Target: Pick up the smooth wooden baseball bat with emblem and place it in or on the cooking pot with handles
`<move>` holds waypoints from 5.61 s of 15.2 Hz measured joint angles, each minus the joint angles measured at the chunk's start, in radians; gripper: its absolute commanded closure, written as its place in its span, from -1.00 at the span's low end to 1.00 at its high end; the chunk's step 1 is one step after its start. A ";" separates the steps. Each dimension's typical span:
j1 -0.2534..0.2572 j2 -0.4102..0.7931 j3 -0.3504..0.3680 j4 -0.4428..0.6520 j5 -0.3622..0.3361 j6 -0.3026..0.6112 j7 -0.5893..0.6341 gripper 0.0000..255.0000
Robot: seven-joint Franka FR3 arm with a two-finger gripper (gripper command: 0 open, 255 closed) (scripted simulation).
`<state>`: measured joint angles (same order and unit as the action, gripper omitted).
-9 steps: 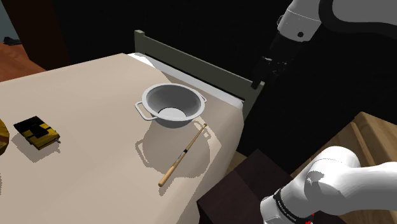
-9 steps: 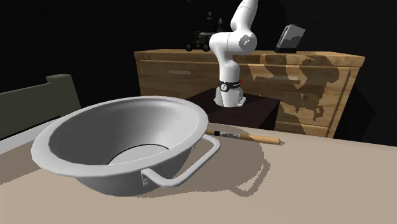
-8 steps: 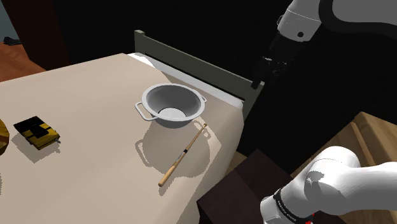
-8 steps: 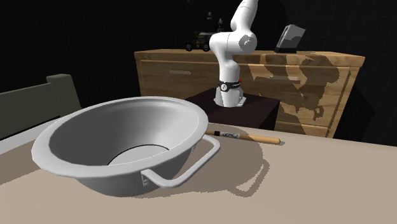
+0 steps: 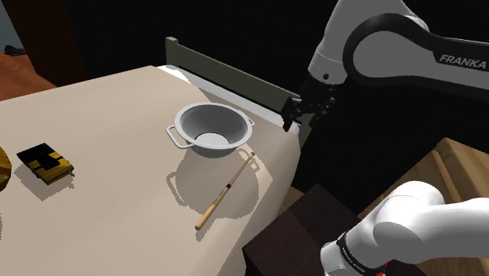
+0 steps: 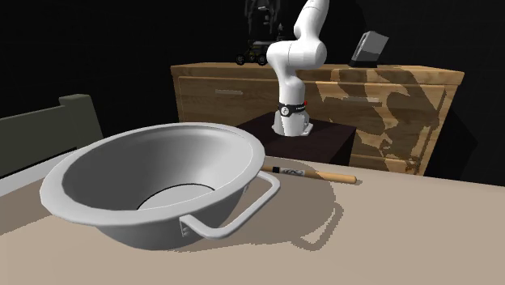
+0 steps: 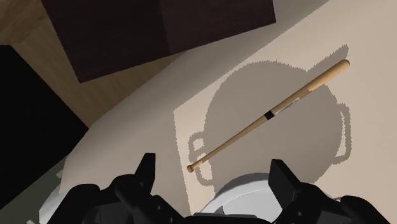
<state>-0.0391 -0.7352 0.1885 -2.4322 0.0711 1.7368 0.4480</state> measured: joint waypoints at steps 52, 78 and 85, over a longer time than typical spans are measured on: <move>-0.169 0.912 0.340 -0.026 -0.200 0.842 1.172 1.00; -0.185 0.595 0.364 0.062 0.048 0.481 0.996 1.00; -0.183 0.537 0.349 0.112 0.072 0.378 0.977 1.00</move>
<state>-0.2216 -0.1986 0.5377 -2.3199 0.1428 2.1143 1.4246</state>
